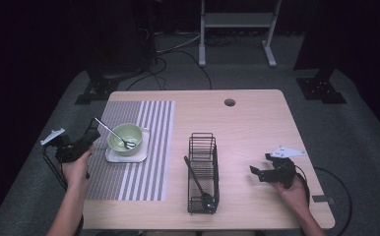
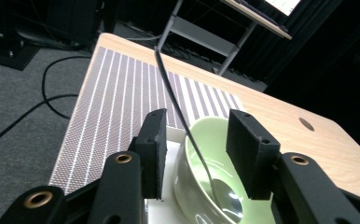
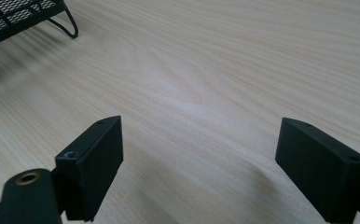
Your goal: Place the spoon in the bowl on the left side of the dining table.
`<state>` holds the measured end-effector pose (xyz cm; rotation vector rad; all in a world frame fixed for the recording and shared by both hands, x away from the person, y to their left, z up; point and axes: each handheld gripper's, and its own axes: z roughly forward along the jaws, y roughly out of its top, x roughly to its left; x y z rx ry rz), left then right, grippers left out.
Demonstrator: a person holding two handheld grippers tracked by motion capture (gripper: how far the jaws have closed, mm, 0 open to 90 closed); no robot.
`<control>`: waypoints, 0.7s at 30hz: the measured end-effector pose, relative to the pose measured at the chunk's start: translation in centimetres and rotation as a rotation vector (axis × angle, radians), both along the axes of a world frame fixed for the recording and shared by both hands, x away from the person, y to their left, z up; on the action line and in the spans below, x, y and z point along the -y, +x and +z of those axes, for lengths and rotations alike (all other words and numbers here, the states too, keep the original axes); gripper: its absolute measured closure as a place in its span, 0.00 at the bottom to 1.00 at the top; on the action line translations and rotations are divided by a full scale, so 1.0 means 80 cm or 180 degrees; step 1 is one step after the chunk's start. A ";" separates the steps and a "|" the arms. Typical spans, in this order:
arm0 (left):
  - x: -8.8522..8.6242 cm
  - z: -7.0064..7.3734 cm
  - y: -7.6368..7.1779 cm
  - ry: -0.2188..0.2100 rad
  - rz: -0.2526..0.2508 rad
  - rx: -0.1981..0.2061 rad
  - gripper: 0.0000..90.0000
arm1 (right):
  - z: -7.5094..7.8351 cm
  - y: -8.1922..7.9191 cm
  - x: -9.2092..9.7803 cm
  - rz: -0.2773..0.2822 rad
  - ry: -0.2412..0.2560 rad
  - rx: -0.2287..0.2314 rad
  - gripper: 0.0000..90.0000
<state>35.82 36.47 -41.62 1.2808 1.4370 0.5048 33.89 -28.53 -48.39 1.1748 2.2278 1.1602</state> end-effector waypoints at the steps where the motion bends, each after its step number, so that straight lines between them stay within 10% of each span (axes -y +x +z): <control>1: 0.001 0.000 0.000 -0.0011 -0.0007 0.0001 0.62 | 0.000 0.000 0.000 -0.0005 0.0008 -0.0003 0.16; 21: 0.016 -0.006 -0.012 0.0099 -0.0113 -0.0088 0.41 | 0.000 -0.001 0.002 -0.0017 0.0017 -0.0025 0.16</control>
